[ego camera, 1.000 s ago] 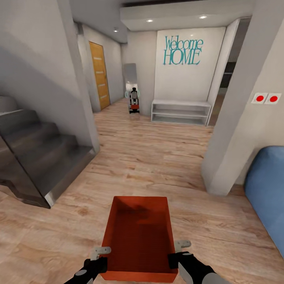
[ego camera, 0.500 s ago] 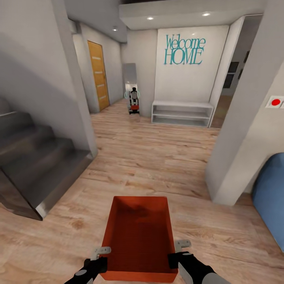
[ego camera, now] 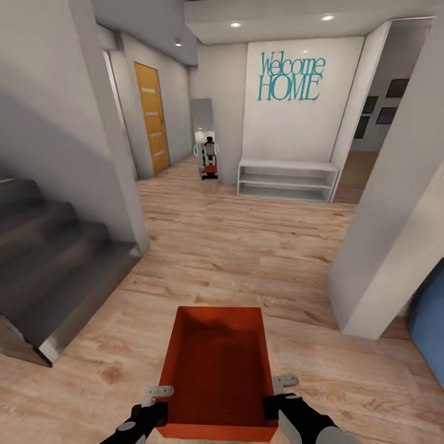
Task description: Move the two storage containers from the living room to the garage. In the garage, place one container on the floor and stack the other container on top of it (either order is fine).
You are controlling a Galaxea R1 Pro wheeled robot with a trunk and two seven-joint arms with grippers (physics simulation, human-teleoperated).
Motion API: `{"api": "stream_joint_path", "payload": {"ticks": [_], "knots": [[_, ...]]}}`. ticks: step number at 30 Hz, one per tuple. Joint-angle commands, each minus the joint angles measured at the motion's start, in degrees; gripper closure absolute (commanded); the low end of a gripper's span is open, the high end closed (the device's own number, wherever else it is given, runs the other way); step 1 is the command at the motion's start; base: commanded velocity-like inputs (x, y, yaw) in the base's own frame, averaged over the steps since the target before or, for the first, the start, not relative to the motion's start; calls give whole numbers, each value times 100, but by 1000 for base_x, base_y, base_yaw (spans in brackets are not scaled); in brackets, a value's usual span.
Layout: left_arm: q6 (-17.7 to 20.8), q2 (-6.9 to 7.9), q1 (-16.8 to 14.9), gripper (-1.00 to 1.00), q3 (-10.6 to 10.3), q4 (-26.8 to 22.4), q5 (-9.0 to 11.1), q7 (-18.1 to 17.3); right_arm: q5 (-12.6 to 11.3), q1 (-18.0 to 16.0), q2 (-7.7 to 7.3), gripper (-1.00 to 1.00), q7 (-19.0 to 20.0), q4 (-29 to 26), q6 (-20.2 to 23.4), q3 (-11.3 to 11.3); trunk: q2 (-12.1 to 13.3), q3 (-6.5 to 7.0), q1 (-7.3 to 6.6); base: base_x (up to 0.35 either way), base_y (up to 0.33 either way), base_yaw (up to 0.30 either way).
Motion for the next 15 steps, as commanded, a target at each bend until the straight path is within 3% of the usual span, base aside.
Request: {"api": "stream_joint_path", "payload": {"ticks": [1, 15], "knots": [[-21, 4, -3, 100, -8, 7, 45, 46, 121, -3, -54, 100, -55, -18, 48, 5, -2, -5, 3, 343, 0, 0], [-22, 6, -3, 100, -8, 7, 45, 46, 113, -3, -54, 100, -55, -19, 48, 4, -2, -5, 3, 343, 0, 0]]}}
